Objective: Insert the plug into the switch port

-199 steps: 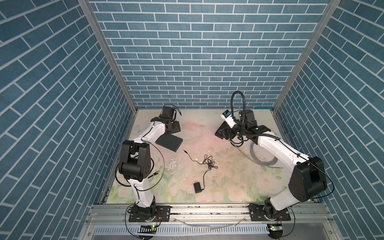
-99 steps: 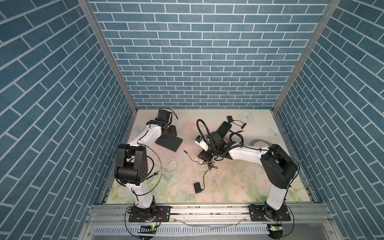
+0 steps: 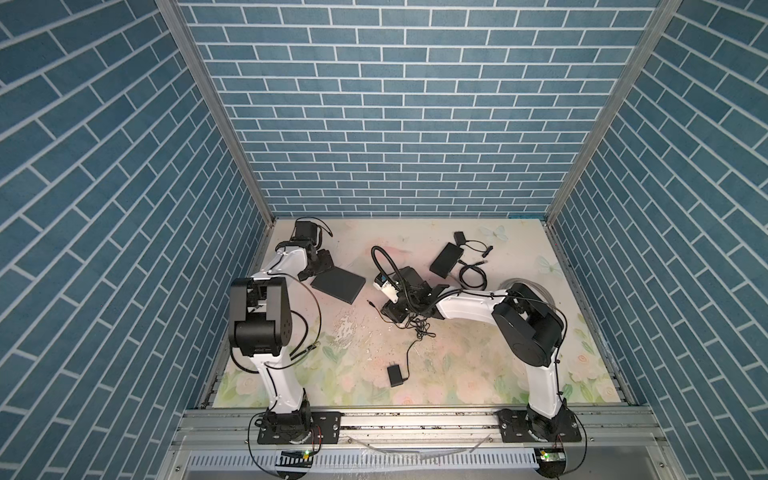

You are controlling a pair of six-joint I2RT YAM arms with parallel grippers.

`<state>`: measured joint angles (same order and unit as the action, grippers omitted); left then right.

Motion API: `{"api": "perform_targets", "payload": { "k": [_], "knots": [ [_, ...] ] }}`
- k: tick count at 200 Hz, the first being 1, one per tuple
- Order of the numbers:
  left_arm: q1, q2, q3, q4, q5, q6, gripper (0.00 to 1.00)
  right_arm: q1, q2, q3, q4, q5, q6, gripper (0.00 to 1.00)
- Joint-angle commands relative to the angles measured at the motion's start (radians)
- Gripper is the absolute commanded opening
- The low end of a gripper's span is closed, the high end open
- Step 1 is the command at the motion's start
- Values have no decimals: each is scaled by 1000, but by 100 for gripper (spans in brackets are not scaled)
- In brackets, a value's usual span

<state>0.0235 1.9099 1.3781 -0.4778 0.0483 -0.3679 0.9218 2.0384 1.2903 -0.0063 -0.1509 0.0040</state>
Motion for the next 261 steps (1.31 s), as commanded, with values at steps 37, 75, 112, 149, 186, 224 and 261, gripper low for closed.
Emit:
{"api": "perform_targets", "payload": {
  "k": [37, 75, 112, 149, 186, 224, 261],
  "knots": [
    [5, -14, -35, 6, -33, -4, 76, 32, 119, 152, -13, 32, -15, 51],
    [9, -64, -40, -28, -74, -18, 76, 35, 180, 185, -36, 50, -29, 40],
    [-7, -150, -88, -67, -16, -65, 75, 44, 194, 169, -62, 102, -94, 24],
    [-19, -213, -187, -97, -23, -133, 76, 41, 171, 157, -43, 132, -130, 0],
    [-17, -161, -210, 2, 21, -178, 78, 28, 123, 164, -30, 142, -138, 0],
    [-45, -124, -259, 182, 94, -213, 77, 22, 111, 159, -41, 139, -151, 0],
    [-63, -92, -256, 153, 68, -201, 77, 3, 79, 128, -38, 130, -147, 0]
  ]
}}
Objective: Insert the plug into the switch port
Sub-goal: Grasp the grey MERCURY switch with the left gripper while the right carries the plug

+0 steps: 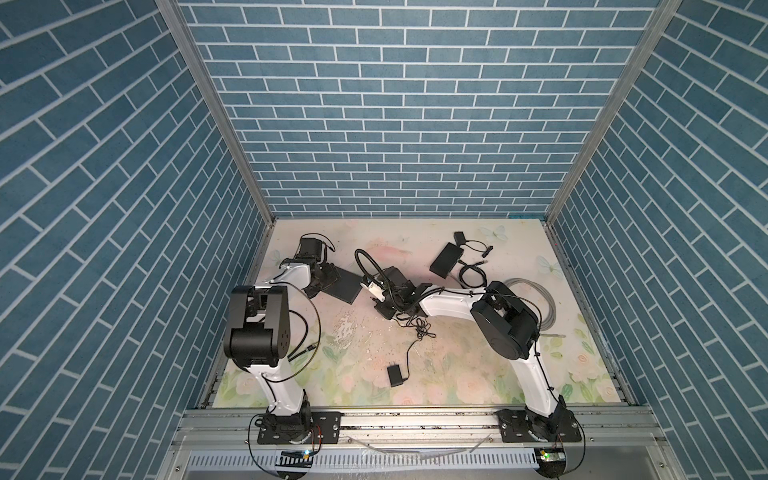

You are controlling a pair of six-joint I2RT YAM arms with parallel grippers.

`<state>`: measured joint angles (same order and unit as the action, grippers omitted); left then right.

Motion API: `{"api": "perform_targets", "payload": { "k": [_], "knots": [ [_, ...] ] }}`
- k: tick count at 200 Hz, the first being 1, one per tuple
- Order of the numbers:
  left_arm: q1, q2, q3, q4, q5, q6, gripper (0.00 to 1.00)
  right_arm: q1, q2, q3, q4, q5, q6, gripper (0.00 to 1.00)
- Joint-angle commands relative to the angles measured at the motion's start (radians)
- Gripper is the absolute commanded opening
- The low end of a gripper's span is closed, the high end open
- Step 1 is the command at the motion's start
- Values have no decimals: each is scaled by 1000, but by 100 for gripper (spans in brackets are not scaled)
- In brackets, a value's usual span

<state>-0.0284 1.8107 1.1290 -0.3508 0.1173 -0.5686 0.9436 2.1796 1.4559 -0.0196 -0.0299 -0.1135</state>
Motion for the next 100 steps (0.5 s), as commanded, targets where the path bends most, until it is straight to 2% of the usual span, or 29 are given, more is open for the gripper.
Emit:
{"api": "perform_targets", "payload": {
  "k": [1, 30, 44, 66, 100],
  "knots": [
    [-12, 7, -7, 27, -1, 1, 77, -19, -63, -38, -25, 9, -29, 0],
    [-25, 43, 28, 23, 20, 79, 74, -45, -96, -59, -20, 1, -31, 0],
    [-34, 106, 86, -11, 101, 177, 73, -57, -113, -68, -23, -3, -34, 0],
    [-40, 227, 234, -180, 251, 376, 73, -78, -155, -101, -29, -6, -37, 0],
    [-67, 293, 302, -239, 307, 508, 70, -125, -219, -168, -35, -3, -40, 0]
  ]
}}
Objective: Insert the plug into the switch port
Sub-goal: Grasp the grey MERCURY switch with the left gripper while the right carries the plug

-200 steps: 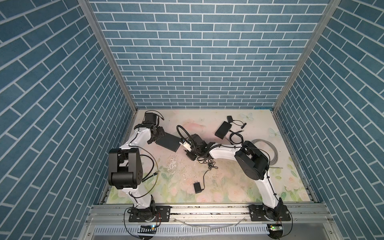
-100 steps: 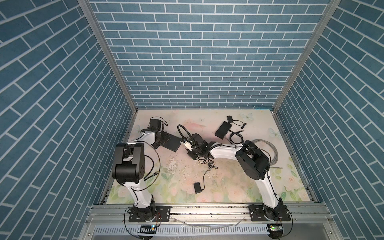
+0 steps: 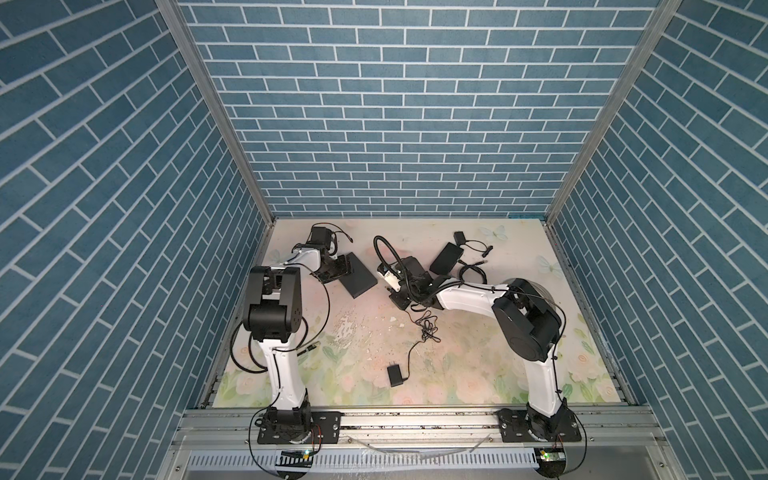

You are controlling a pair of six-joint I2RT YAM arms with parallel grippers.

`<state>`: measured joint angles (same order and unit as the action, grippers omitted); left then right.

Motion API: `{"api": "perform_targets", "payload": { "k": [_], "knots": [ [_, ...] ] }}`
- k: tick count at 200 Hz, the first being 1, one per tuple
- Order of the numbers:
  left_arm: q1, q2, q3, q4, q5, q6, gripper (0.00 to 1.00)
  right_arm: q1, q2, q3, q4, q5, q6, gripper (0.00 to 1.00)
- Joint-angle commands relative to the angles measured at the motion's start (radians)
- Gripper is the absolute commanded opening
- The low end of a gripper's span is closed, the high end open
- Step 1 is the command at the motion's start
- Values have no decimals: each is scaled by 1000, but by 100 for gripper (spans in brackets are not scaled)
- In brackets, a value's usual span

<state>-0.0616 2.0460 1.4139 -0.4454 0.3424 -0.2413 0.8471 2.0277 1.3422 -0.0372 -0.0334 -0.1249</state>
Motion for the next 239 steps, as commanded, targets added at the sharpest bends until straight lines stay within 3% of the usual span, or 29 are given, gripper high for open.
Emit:
{"api": "perform_targets", "payload": {
  "k": [1, 56, 121, 156, 201, 239],
  "knots": [
    [-35, 59, 17, -146, 81, 185, 70, -30, -69, -57, -18, 0, -28, 0],
    [-171, 121, 158, -327, 106, 425, 69, -118, -146, -136, -51, -85, -57, 0],
    [-267, 114, 164, -461, 138, 660, 67, -166, -242, -236, -148, -153, -161, 0],
    [-269, 99, 144, -403, 129, 622, 67, -189, -311, -323, -162, -282, -231, 0],
    [-248, 52, 130, -265, 86, 450, 73, -198, -232, -297, -70, -286, -253, 0],
    [-211, 51, 144, -206, 169, 341, 75, -221, -156, -246, -24, -321, -271, 0]
  ]
}}
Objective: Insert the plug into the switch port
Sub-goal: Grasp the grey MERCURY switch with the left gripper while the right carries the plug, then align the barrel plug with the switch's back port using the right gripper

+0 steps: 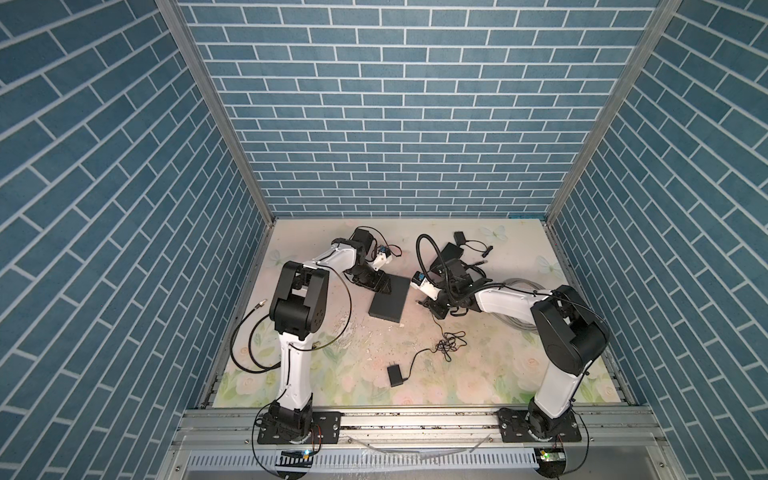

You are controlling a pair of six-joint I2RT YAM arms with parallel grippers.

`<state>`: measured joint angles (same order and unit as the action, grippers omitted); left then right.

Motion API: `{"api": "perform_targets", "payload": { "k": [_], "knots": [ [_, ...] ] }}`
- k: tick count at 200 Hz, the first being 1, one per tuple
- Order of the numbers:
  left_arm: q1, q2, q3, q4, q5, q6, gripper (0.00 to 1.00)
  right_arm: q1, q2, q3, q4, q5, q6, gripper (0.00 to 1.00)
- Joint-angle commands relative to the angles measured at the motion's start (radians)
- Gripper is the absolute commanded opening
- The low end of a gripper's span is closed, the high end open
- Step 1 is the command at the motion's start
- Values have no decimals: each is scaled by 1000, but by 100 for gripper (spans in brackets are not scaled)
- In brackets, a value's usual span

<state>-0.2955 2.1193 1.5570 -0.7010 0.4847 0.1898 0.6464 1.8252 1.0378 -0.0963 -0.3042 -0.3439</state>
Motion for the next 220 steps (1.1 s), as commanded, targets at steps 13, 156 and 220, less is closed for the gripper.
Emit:
{"api": "perform_targets", "payload": {
  "k": [13, 156, 220],
  "knots": [
    [22, 1, 24, 46, 34, -104, 74, -26, 68, 71, 35, -57, -70, 0],
    [16, 121, 102, 51, 175, -119, 73, -83, 176, 242, -67, -162, -192, 0],
    [15, 120, 113, 40, 215, -118, 70, -83, 202, 271, -34, -164, -197, 0]
  ]
}}
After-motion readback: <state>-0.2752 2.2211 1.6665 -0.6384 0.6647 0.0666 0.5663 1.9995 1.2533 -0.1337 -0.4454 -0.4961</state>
